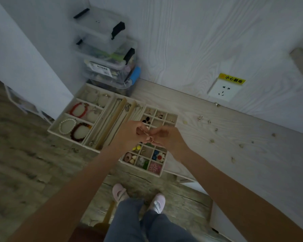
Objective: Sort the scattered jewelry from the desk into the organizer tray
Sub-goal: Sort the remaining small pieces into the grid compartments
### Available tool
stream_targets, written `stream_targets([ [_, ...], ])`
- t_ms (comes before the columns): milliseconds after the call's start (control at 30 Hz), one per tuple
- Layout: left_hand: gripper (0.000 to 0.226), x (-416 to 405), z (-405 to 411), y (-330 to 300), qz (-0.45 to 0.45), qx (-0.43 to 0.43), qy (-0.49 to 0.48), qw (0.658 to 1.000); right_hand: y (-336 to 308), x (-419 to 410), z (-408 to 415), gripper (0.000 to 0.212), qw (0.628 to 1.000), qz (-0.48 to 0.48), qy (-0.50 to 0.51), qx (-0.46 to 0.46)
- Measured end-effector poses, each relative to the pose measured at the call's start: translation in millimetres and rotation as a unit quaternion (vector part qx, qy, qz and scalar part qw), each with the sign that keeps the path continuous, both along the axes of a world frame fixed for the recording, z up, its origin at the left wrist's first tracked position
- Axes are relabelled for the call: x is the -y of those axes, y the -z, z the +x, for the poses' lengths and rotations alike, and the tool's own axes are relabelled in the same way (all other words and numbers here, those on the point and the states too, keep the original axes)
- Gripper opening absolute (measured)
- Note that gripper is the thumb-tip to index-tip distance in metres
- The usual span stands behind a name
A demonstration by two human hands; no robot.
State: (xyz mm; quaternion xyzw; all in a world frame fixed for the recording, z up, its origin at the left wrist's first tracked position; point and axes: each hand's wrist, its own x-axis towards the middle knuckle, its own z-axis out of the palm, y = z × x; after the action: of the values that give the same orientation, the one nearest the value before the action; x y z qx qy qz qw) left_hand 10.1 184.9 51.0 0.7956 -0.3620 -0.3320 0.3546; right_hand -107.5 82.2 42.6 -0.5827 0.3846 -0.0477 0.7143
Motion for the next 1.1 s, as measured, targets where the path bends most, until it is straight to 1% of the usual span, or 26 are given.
stream_targets([
  [67, 0.018, -7.2, -1.8, 0.4, 0.015, -0.003, -0.011, 1.0, 2.4, -6.8, 2.8, 0.013, 0.996, -0.075, -0.019, -0.034],
  [133, 0.02, -9.3, -3.3, -2.9, 0.036, 0.016, -0.014, 0.999, 2.2, -11.9, 4.2, 0.014, 0.988, -0.14, -0.053, -0.048],
  [200, 0.018, -10.6, -4.6, -6.5, 0.054, 0.02, -0.026, 0.998, 0.5, -13.2, 2.3, 0.012, 0.984, -0.156, -0.078, -0.047],
  [267, 0.015, -12.4, -5.6, -7.6, 0.059, 0.001, -0.043, 0.997, -3.9, -14.2, 2.0, 0.011, 0.98, -0.166, -0.101, -0.043],
  [300, 0.015, -13.1, -6.6, -6.8, 0.061, -0.005, -0.046, 0.997, -5.2, -14.0, 2.5, 0.009, 0.972, -0.2, -0.116, -0.051],
  [400, 0.017, -17.1, -8.8, -2.0, 0.055, -0.012, -0.027, 0.998, -7.8, -15.2, 3.8, 0.011, 0.92, -0.334, -0.185, -0.083],
  [467, 0.016, -19.6, -9.1, 1.4, 0.05, -0.007, -0.01, 0.999, -4.7, -15.3, 4.9, 0.013, 0.887, -0.392, -0.225, -0.09],
  [533, 0.012, -22.7, -8.9, 5.2, 0.046, 0.01, -0.009, 0.999, 0.3, -15.6, 6.2, 0.017, 0.844, -0.449, -0.278, -0.099],
  [600, 0.013, -25.4, -7.1, 9.7, 0.043, 0.038, -0.026, 0.998, 7.3, -14.8, 5.0, 0.022, 0.804, -0.473, -0.34, -0.117],
  [667, 0.016, -29.0, -3.9, 14.8, 0.048, 0.088, -0.02, 0.995, 13.6, -15.6, 3.5, 0.024, 0.757, -0.513, -0.387, -0.124],
  [733, 0.023, -34.1, -0.4, 19.9, 0.075, 0.164, 0.012, 0.984, 19.0, -17.1, 3.0, 0.024, 0.702, -0.567, -0.415, -0.119],
  [800, 0.032, -40.1, 1.2, 24.5, 0.114, 0.232, 0.046, 0.965, 18.6, -18.5, 5.5, 0.025, 0.668, -0.588, -0.438, -0.125],
  [867, 0.042, -45.8, 1.9, 29.2, 0.14, 0.262, 0.077, 0.952, 18.2, -19.7, 9.5, 0.022, 0.63, -0.613, -0.459, -0.128],
  [933, 0.049, -49.5, 3.0, 33.2, 0.16, 0.26, 0.099, 0.947, 18.9, -19.9, 11.1, 0.021, 0.617, -0.628, -0.463, -0.096],
  [1000, 0.051, -50.1, 3.7, 34.2, 0.171, 0.254, 0.105, 0.946, 19.9, -19.8, 11.8, 0.018, 0.588, -0.635, -0.487, -0.114],
  [1033, 0.051, -49.6, 4.1, 33.1, 0.173, 0.255, 0.105, 0.945, 20.2, -19.8, 11.6, 0.019, 0.581, -0.636, -0.493, -0.123],
  [1100, 0.049, -47.0, 2.9, 30.4, 0.177, 0.262, 0.112, 0.942, 23.3, -17.6, 12.0, 0.022, 0.587, -0.626, -0.497, -0.13],
])
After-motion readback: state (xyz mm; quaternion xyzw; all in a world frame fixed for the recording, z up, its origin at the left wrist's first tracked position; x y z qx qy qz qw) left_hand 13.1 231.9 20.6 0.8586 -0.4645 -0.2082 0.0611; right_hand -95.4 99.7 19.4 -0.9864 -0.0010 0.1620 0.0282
